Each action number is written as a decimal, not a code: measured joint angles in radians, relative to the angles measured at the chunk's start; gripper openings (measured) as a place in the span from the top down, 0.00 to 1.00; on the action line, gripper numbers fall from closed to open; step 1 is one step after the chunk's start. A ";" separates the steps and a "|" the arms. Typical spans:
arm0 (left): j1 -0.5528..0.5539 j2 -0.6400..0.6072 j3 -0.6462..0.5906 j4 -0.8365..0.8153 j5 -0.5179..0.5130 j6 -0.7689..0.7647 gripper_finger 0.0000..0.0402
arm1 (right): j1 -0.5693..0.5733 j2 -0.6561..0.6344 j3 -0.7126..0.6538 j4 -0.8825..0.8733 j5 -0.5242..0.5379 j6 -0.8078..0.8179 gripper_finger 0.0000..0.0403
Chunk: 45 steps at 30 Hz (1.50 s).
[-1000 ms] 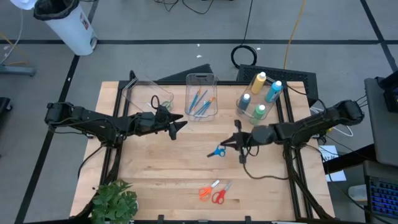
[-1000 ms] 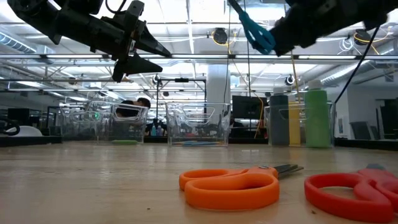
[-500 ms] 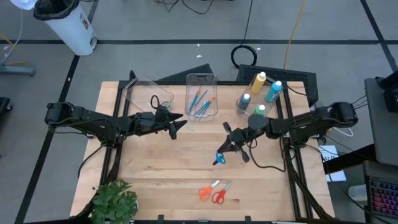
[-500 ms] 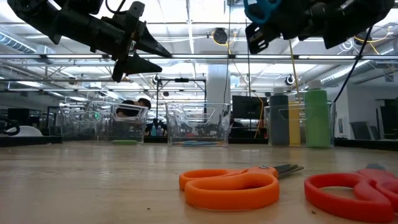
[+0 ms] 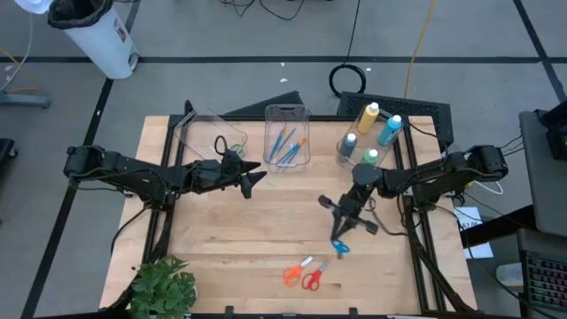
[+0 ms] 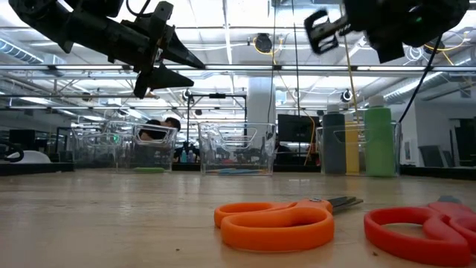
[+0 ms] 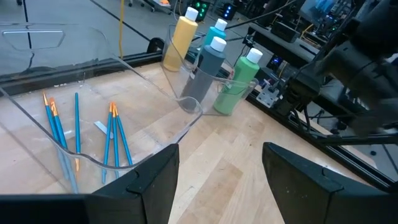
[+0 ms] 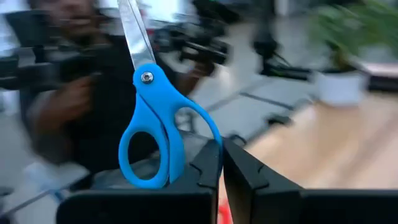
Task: Pick & Place Paint Supplies
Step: Put the blue scissors into the left transparent bin
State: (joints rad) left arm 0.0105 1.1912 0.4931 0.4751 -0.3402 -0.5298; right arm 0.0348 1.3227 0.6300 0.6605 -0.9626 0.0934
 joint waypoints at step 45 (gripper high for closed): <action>-0.057 0.027 0.001 0.146 0.053 0.058 0.40 | 0.169 -0.022 0.000 -0.234 2.013 -0.684 0.99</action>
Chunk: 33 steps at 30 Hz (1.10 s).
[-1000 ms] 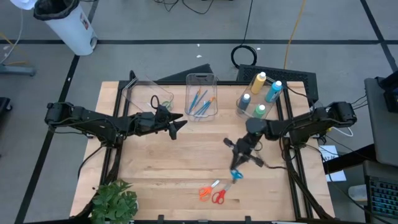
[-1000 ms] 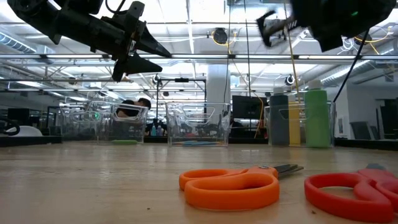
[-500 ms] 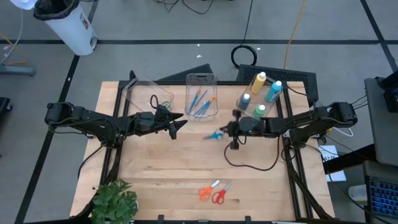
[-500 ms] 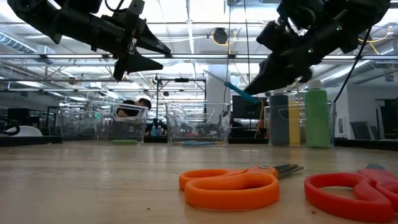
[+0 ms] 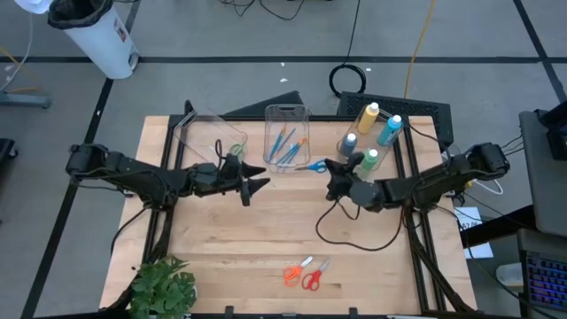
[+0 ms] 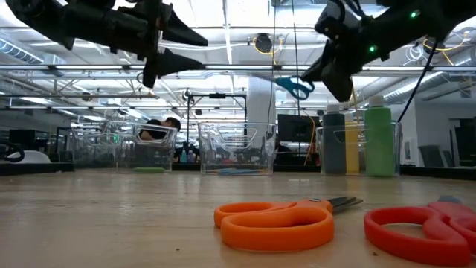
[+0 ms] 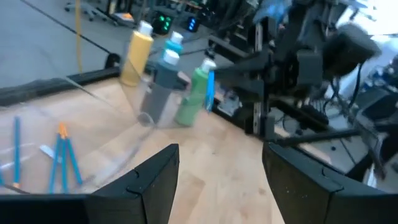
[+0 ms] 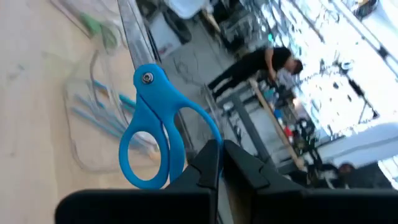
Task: Pick & Place Paint Supplies
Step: Put the blue scissors into the left transparent bin
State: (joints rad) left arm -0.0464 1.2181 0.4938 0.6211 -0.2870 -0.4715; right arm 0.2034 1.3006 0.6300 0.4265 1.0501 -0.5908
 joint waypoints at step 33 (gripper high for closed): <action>0.002 0.466 0.359 0.075 -0.011 0.180 0.40 | 0.041 0.000 0.000 0.068 -0.007 -0.077 1.00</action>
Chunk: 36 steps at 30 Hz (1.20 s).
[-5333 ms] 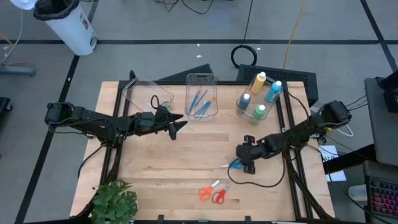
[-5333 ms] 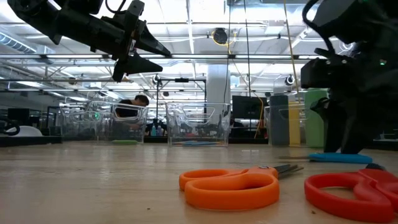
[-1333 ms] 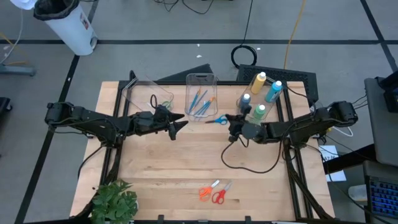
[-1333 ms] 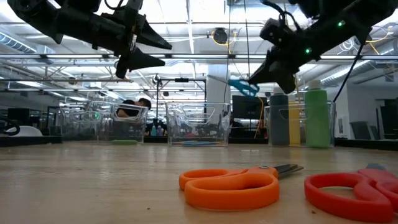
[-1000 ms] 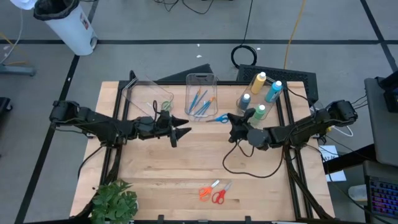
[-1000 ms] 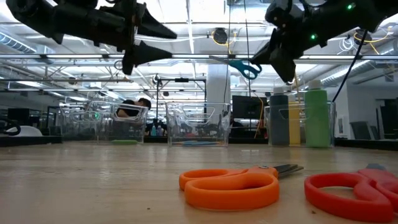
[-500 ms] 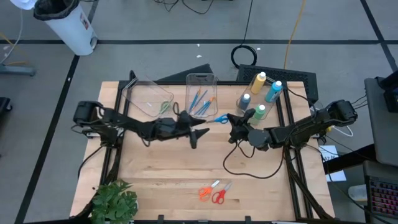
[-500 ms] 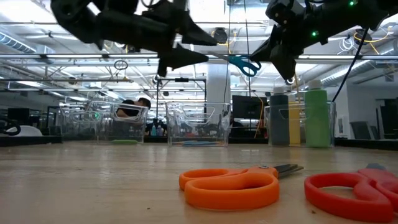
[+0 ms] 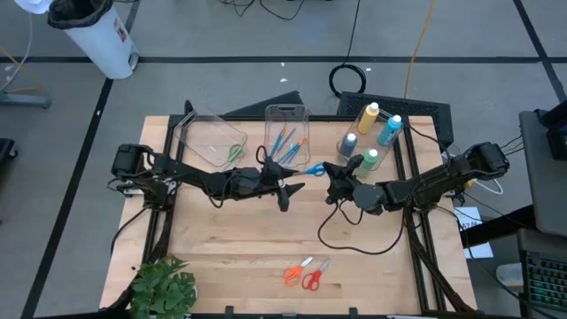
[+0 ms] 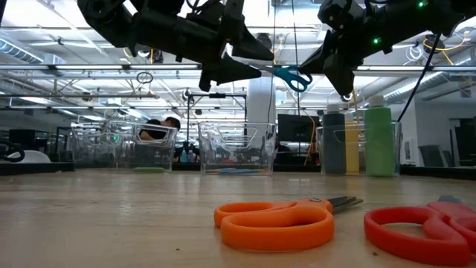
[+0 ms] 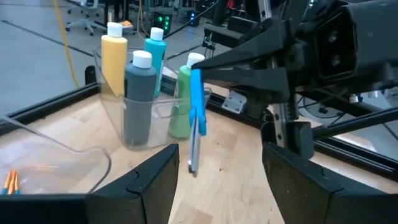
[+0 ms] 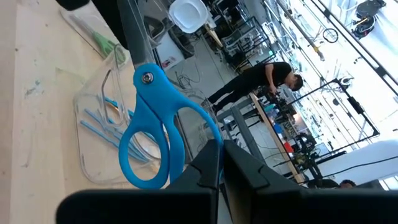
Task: Pick & Place Paint Supplies
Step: Put the blue scissors into the left transparent bin
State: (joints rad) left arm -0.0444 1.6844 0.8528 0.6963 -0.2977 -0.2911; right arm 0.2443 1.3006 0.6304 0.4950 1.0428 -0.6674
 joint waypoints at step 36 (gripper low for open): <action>-0.021 0.000 -0.001 0.009 -0.060 0.064 0.97 | 0.000 0.000 0.000 0.000 -0.024 0.008 1.00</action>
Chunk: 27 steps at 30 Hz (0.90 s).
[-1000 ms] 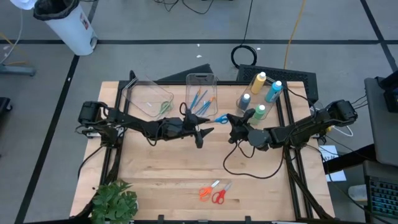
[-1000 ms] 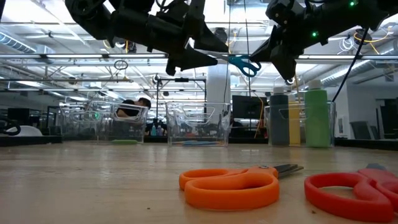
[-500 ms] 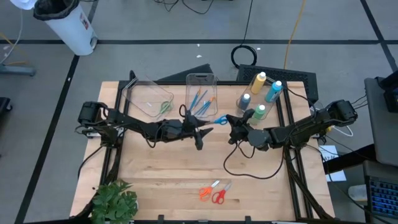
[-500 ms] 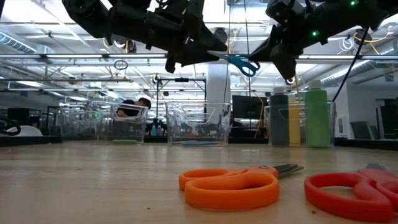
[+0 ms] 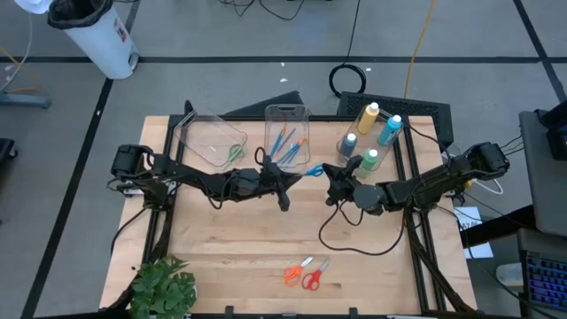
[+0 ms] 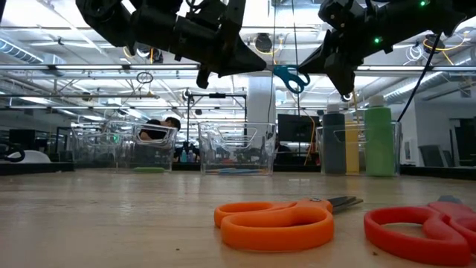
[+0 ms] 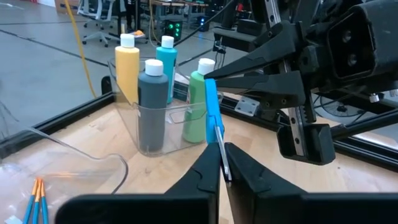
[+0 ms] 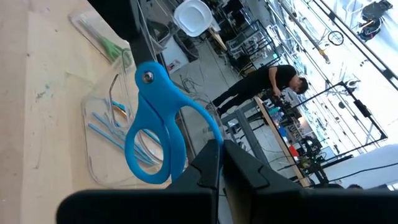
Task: Pick & Place Paint Supplies
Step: Put the blue scissors into the left transparent bin
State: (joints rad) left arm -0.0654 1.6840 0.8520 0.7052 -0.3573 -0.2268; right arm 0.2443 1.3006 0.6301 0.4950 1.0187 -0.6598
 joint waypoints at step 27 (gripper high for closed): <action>-0.060 -0.365 -0.101 -0.439 -0.453 0.035 0.99 | 0.000 -0.133 0.000 -0.063 -0.249 0.388 0.53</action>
State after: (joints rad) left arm -0.1255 1.3192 0.7513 0.2659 -0.8104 -0.1921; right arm 0.2440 1.1677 0.6304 0.4318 0.7701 -0.2714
